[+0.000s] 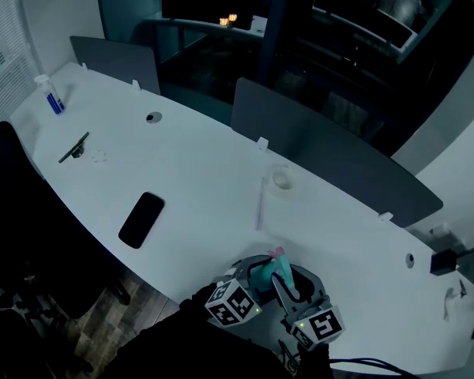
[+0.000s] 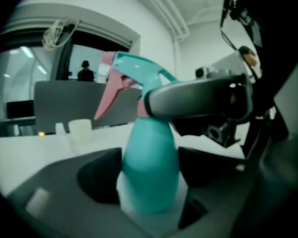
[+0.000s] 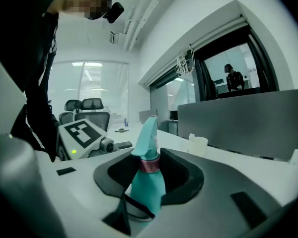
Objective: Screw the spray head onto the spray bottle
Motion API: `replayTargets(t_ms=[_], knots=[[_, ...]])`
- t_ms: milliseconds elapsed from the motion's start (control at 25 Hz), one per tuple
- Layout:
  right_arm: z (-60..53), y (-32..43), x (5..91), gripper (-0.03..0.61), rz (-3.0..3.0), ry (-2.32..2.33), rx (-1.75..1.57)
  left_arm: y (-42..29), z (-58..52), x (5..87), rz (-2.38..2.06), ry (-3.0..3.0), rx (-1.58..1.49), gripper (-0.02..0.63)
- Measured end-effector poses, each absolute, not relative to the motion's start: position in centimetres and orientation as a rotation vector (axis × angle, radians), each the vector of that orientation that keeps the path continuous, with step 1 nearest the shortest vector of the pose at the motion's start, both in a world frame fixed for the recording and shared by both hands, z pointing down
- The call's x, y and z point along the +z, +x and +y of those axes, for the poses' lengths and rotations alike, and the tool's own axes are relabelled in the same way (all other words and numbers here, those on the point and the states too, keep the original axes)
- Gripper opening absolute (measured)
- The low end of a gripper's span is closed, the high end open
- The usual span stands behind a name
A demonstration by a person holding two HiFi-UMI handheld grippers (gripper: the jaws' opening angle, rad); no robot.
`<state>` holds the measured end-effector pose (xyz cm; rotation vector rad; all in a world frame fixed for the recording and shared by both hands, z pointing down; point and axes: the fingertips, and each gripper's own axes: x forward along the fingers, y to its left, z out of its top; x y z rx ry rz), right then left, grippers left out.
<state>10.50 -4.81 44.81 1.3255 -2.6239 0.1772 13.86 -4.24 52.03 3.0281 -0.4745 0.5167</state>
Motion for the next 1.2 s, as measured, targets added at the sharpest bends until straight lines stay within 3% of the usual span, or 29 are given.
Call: replayTargets(t_ms=[120, 200, 280, 360, 400, 480, 520, 880, 1080, 1200], knots=[[-4.9, 10.5, 44.8, 0.14, -2.571, 1.449, 0.12, 13.4, -5.1, 52.1, -0.928, 2.887, 0.468, 0.356], [-4.9, 10.4, 44.7, 0.14, -2.563, 1.486, 0.115, 13.3, -5.3, 52.3, -1.002, 2.845, 0.47, 0.359], [-4.9, 10.2, 44.8, 0.14, -2.583, 1.451, 0.13, 13.2, -5.4, 52.2, -0.851, 2.907, 0.458, 0.373], [-4.8, 10.0, 44.7, 0.14, -2.625, 1.365, 0.142, 13.2, -5.2, 52.3, -0.573, 2.993, 0.477, 0.46], [-4.8, 9.9, 44.7, 0.14, -2.645, 1.323, 0.148, 13.3, -4.9, 52.6, -0.406, 3.011, 0.508, 0.458], [-4.9, 9.8, 44.8, 0.14, -2.667, 1.27, 0.156, 13.5, -4.2, 53.0, -0.162, 3.011, 0.56, 0.376], [-4.9, 9.7, 44.8, 0.14, -2.668, 1.264, 0.154, 13.5, -4.1, 53.0, -0.131, 3.009, 0.569, 0.374], [-4.9, 9.4, 44.8, 0.14, -2.618, 1.419, 0.136, 12.3, -5.3, 52.7, -1.023, 2.878, 0.444, 0.376], [-4.9, 9.2, 44.8, 0.14, -2.671, 1.313, 0.155, 12.9, -4.8, 53.1, -0.518, 3.04, 0.523, 0.427], [-4.8, 9.3, 44.8, 0.14, -2.687, 1.271, 0.158, 13.4, -4.2, 53.3, -0.213, 3.052, 0.58, 0.383]])
